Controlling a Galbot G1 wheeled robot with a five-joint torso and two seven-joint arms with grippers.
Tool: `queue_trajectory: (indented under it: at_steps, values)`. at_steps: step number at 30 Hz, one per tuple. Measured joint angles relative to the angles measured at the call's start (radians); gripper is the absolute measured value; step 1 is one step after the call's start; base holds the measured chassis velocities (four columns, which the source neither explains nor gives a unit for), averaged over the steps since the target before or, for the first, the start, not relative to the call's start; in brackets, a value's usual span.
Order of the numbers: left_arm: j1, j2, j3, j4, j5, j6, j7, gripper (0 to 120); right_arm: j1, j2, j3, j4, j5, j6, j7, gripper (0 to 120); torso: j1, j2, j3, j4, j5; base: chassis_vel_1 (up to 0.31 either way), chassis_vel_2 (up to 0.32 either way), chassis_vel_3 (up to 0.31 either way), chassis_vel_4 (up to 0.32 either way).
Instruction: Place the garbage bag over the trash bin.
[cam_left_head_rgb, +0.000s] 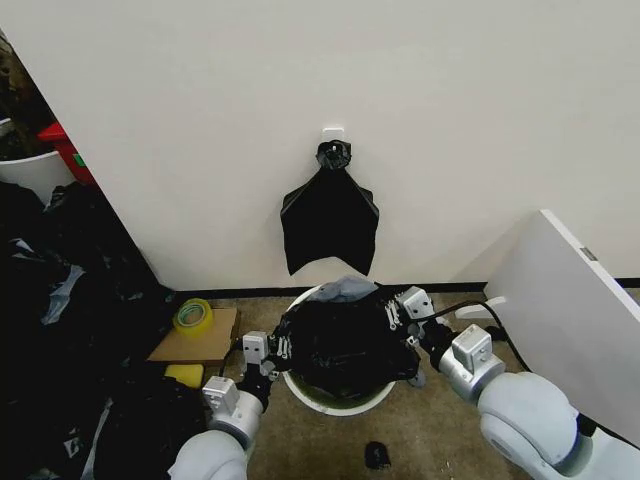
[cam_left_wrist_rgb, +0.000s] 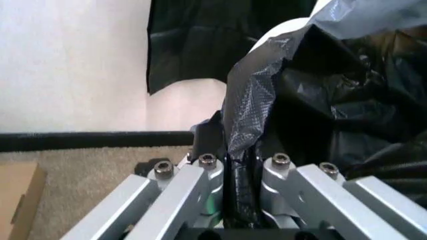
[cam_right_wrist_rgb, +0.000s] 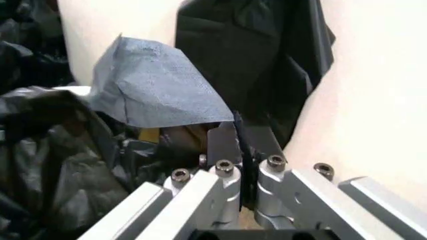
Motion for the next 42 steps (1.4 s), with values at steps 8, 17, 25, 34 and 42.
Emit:
queue_trajectory:
  at_steps: [8, 17, 25, 34, 42]
  values:
    - [0.005, 0.041, 0.038, 0.001, 0.143, 0.017, 0.051, 4, 0.067, -0.023, 0.001, -0.037, 0.121, -0.022, 0.042, 0, 0.000, 0.000, 0.000, 0.0000, 0.0001, 0.000, 0.000, 0.000, 0.000]
    - [0.007, 0.050, 0.059, -0.024, 0.089, 0.096, 0.035, 4, 0.092, -0.037, 0.007, -0.027, 0.173, 0.038, 0.023, 0, 0.000, 0.000, 0.000, 0.0000, 0.0000, 0.000, 0.000, 0.000, 0.000]
    - [0.007, 0.064, 0.059, -0.022, 0.176, -0.010, 0.092, 4, 0.111, -0.029, 0.008, -0.177, 0.246, -0.081, 0.134, 0, 0.000, 0.000, 0.000, 0.0000, 0.0004, 0.000, 0.000, 0.000, 0.000]
    - [0.013, 0.064, 0.055, -0.006, 0.243, -0.078, 0.144, 4, 0.068, -0.040, 0.027, -0.203, 0.264, -0.061, 0.084, 0, 0.000, 0.000, 0.000, -0.0002, 0.0001, 0.000, 0.000, 0.000, 0.000]
    - [0.017, 0.041, 0.048, -0.007, 0.140, -0.113, 0.134, 4, 0.041, -0.034, 0.041, -0.221, 0.275, -0.140, 0.109, 0, 0.000, 0.000, 0.000, -0.0002, 0.0005, 0.000, 0.000, 0.000, 0.000]
